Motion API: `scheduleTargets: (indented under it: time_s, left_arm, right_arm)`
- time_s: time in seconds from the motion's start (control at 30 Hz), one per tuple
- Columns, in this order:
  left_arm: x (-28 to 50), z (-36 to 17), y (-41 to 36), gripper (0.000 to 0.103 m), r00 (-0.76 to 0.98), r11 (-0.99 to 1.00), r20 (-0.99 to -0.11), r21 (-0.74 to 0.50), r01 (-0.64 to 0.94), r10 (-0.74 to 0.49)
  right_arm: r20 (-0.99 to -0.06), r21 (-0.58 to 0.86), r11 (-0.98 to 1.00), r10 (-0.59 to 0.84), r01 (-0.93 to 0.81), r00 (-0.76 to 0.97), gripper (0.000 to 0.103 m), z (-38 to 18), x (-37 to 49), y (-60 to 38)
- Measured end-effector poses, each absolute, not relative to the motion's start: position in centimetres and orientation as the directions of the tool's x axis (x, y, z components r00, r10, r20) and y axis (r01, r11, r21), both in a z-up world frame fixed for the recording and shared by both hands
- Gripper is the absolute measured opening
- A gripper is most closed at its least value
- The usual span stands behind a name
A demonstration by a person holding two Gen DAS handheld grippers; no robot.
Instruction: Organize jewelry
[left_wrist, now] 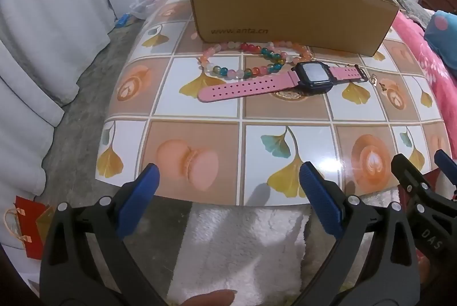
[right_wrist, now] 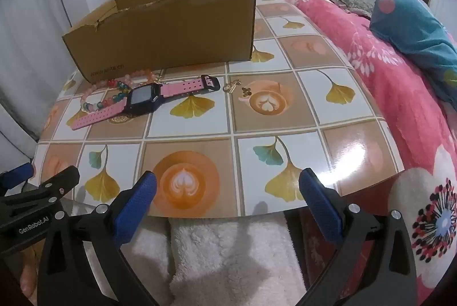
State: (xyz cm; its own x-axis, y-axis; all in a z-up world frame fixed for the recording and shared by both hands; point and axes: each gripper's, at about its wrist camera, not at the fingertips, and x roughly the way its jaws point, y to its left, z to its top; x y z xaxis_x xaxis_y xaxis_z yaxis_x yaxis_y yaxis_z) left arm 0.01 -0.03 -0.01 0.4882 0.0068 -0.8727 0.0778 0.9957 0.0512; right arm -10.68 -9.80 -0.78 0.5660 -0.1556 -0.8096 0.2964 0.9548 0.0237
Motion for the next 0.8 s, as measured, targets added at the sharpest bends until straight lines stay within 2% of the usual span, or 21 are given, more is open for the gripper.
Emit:
scheduleTargets:
  time_s: [0.8]
  left_arm:
    - [-0.12,-0.30,-0.17,0.095,0.487,0.996,-0.873,0.040,0.084,-0.006]
  right_arm:
    - [-0.810,0.024,0.955,-0.155,0.297,0.565,0.097,-0.70,-10.58,-9.77]
